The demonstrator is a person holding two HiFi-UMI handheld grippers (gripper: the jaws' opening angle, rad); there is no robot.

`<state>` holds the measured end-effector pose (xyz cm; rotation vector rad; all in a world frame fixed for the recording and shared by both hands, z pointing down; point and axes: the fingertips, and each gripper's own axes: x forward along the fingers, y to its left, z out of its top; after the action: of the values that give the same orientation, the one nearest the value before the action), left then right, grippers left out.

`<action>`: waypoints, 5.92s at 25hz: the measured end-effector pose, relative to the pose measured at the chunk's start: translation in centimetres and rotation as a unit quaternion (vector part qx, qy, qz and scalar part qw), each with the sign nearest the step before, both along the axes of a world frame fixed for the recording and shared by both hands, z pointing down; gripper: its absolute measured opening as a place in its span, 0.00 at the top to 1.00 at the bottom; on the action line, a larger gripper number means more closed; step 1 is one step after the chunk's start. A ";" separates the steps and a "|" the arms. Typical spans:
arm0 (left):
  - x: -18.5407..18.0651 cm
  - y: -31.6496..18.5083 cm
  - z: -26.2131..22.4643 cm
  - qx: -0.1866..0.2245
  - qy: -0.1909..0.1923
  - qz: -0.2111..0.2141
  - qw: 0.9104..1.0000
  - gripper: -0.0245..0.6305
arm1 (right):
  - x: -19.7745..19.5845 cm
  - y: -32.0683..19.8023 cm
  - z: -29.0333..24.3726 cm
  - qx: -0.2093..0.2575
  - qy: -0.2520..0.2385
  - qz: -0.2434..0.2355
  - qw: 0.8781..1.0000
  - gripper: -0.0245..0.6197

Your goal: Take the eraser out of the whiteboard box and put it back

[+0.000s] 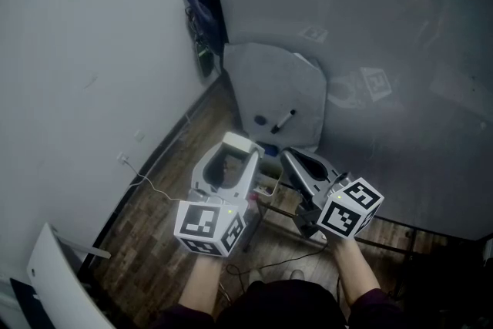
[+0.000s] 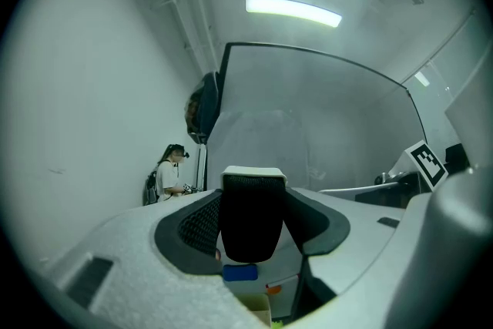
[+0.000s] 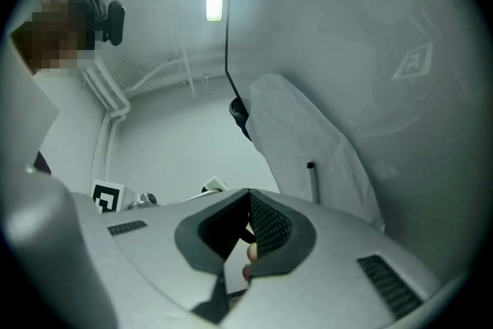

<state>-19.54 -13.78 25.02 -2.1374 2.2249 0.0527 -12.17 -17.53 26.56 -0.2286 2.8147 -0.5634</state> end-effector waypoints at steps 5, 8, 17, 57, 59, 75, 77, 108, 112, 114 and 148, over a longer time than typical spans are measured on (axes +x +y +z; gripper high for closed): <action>0.1 0.0 0.7 -0.008 0.003 0.000 1.000 0.60 | 0.1 0.0 0.4 -0.003 0.003 0.003 1.000 0.96; 0.2 -0.1 1.3 -0.015 0.005 0.001 1.000 0.60 | 0.3 0.0 0.8 -0.007 0.005 0.005 1.000 0.95; 0.6 -0.8 4.3 -0.046 0.011 -0.006 0.999 0.60 | 0.8 -0.3 3.2 -0.032 0.014 0.006 0.999 0.96; -1.7 -4.5 19.2 -0.150 0.033 -0.031 0.988 0.60 | -1.4 -2.8 15.2 -0.131 0.071 -0.019 0.989 0.96; -1.8 -4.6 19.8 -0.152 0.033 -0.033 0.987 0.60 | -1.5 -2.9 15.8 -0.134 0.071 -0.020 0.988 0.96; -1.8 -5.9 24.9 -0.191 0.031 -0.021 0.981 0.60 | -1.0 -3.6 18.5 -0.154 0.085 -0.010 0.984 0.96; -1.6 -5.9 25.2 -0.195 0.031 -0.017 0.980 0.60 | -0.8 -3.6 18.6 -0.154 0.086 -0.006 0.984 0.96; 0.0 -5.5 20.6 -0.168 0.033 -0.015 0.985 0.58 | 0.9 -3.9 16.3 -0.139 0.072 -0.006 0.988 0.96; 0.7 -5.4 18.2 -0.152 0.028 -0.007 0.988 0.59 | 0.9 -3.7 14.4 -0.125 0.064 -0.009 0.990 0.96; 0.9 -5.3 16.8 -0.142 0.024 -0.006 0.989 0.60 | 0.9 -3.6 13.4 -0.118 0.059 -0.010 0.991 0.96; 1.2 -2.4 3.4 -0.009 -0.034 0.014 0.999 0.95 | -0.2 -1.5 3.1 -0.012 0.000 0.001 1.000 0.96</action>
<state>-18.31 -16.16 28.38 -2.1470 2.1670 -0.0388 -12.32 -18.99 29.62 -0.2358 2.8096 -0.5967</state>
